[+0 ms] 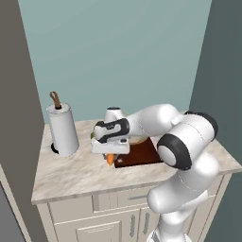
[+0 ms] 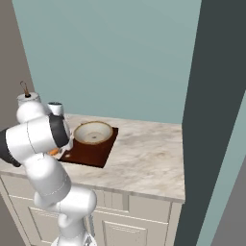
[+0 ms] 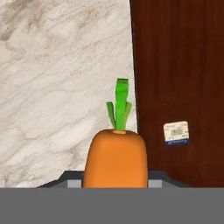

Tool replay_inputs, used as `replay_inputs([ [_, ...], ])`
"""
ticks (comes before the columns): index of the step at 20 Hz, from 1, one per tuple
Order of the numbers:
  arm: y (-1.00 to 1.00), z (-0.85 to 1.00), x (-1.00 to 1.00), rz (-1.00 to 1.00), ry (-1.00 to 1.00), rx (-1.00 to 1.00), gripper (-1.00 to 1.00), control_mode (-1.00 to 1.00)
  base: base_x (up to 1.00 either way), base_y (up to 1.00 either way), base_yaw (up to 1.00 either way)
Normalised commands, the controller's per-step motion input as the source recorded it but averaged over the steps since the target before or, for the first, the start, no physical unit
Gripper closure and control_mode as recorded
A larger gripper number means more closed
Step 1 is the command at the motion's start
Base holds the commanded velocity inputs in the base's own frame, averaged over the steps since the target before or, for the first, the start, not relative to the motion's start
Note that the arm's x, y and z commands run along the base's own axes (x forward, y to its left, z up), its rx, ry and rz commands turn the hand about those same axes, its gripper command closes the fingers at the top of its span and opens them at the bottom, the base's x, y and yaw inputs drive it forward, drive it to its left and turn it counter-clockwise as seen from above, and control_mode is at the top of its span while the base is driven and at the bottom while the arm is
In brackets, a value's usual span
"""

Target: Place the two vegetables and bowl onto the tray for setting up a vegetable dip station.

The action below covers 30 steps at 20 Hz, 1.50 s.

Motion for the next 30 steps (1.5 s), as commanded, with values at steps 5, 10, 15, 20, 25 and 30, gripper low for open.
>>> replay_inputs([
  [5,-0.21,0.25,-0.18,-0.16,0.11,0.0,1.0,-1.0,0.0,0.0,0.0],
  [10,-0.31,0.19,-0.13,-0.21,0.17,0.0,1.0,-1.0,0.0,0.0,0.0],
  [15,-0.34,0.12,-0.12,-0.25,0.16,0.0,1.0,-1.0,0.0,0.0,0.0],
  [20,-0.34,0.04,-0.09,-0.25,0.1,-0.02,1.0,-1.0,0.0,0.0,0.0],
  [25,-0.23,0.0,-0.09,-0.27,0.01,-0.11,1.0,-1.0,0.0,0.0,0.0],
  [30,-0.24,0.01,-0.03,-0.26,0.0,-0.17,1.0,-1.0,0.0,0.0,0.0],
])
